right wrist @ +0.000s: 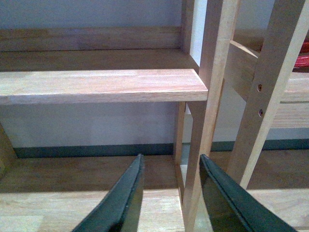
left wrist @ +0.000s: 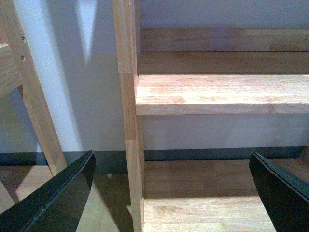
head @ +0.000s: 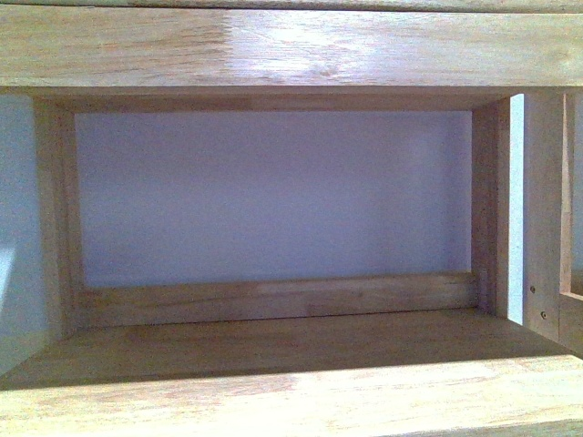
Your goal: Put away toys
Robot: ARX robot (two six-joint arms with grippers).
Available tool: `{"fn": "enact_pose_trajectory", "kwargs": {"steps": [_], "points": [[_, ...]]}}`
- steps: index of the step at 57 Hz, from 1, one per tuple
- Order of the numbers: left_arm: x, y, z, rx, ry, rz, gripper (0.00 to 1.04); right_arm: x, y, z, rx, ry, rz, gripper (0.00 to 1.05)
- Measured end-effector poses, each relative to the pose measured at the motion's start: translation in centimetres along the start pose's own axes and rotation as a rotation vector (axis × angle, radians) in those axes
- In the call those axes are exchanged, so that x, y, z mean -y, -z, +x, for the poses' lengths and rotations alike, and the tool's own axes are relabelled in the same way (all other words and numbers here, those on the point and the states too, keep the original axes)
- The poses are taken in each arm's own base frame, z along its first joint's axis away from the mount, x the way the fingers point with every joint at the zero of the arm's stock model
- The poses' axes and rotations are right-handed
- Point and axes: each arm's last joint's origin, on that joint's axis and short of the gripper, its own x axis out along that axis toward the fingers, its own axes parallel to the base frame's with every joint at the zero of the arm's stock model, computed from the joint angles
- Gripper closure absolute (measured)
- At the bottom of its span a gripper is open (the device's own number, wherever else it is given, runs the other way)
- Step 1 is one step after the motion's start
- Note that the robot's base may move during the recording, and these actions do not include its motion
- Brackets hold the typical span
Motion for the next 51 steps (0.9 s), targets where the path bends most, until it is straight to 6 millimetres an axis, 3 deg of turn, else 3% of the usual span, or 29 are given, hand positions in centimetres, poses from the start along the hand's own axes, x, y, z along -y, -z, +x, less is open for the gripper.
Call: {"fn": "enact_pose_trajectory", "kwargs": {"steps": [19, 51], "points": [[0.0, 0.0, 0.0, 0.0, 0.0, 0.0, 0.06, 0.0, 0.0, 0.0, 0.0, 0.0, 0.0, 0.05], [0.0, 0.0, 0.0, 0.0, 0.0, 0.0, 0.06, 0.0, 0.0, 0.0, 0.0, 0.0, 0.0, 0.06]]}}
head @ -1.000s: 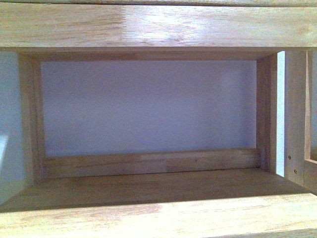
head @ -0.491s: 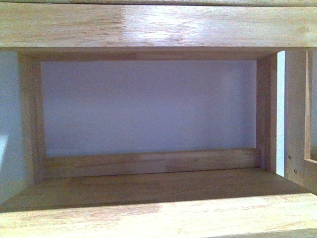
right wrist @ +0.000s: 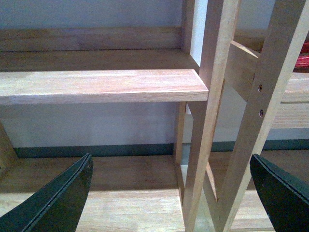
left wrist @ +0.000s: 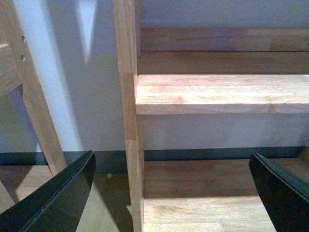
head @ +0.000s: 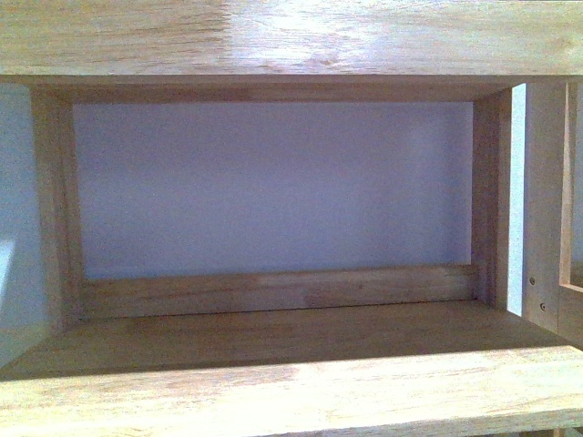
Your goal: Put away toys
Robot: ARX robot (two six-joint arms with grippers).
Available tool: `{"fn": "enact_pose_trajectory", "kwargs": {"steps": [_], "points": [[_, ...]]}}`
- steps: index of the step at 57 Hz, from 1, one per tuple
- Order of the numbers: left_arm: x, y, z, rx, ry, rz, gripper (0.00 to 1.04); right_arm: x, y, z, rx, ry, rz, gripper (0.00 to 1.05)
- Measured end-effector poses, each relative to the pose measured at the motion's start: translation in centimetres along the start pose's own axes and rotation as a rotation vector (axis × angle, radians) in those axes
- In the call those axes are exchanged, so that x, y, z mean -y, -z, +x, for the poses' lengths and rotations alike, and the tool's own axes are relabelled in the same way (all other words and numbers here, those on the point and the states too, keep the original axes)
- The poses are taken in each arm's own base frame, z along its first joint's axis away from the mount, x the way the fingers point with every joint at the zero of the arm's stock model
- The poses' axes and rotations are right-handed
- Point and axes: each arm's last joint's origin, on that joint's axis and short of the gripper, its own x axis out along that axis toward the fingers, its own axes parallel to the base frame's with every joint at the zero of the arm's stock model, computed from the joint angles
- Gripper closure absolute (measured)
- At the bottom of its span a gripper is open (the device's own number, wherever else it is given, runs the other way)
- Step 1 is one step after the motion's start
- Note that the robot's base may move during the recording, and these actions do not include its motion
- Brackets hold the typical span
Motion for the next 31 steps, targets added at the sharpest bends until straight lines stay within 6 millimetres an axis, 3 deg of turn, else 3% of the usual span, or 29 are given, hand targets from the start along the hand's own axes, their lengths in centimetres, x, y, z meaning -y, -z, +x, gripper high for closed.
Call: {"fn": "enact_pose_trajectory", "kwargs": {"steps": [31], "points": [[0.0, 0.0, 0.0, 0.0, 0.0, 0.0, 0.06, 0.0, 0.0, 0.0, 0.0, 0.0, 0.0, 0.06]]}}
